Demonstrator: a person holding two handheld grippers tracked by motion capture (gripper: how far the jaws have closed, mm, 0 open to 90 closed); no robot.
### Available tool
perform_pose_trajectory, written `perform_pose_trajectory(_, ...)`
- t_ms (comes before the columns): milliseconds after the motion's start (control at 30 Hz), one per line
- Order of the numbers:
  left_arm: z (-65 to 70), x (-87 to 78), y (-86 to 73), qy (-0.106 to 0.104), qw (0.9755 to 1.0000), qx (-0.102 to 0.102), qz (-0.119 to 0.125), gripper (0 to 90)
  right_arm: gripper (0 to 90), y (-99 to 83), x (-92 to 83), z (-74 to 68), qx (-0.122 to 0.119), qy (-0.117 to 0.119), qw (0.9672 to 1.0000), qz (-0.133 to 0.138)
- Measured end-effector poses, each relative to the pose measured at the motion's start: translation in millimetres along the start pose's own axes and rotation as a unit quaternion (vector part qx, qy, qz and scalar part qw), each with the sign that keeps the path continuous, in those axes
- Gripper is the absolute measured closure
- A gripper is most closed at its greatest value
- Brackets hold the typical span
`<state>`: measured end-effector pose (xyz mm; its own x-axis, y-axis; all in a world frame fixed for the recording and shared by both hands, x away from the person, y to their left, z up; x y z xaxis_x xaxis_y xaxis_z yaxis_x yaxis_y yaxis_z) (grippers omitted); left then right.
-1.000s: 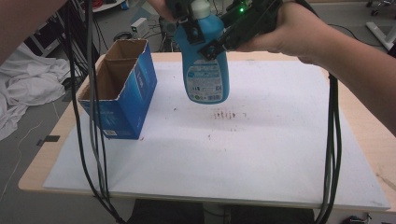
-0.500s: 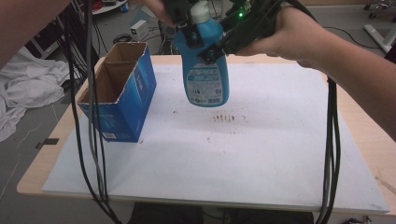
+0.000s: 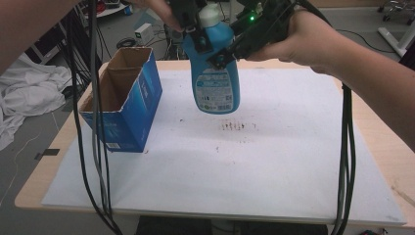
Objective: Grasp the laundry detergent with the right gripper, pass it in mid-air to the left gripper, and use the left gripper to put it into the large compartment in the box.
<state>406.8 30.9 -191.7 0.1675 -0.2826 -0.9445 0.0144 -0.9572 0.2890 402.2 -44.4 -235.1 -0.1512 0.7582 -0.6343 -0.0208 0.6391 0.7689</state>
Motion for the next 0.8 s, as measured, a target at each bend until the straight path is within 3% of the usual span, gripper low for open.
perform_pose_trajectory(800,0.4,2.6,4.4,-0.003,1.0000,0.002,0.002,36.6,46.2,-1.0,-3.3,1.8,-0.002,-0.006,1.0000,0.005)
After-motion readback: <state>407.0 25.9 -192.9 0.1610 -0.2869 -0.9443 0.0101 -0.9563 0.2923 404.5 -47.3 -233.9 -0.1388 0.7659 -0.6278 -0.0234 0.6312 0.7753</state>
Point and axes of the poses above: each handheld gripper's, and its own axes: x roughly forward along the jaws, y roughly out of its top, z roughly to its right, the point moved 7 cm from there along x, roughly forward along the jaws, and after that the axes turned 9 degrees about y, right-handed, at the moved point
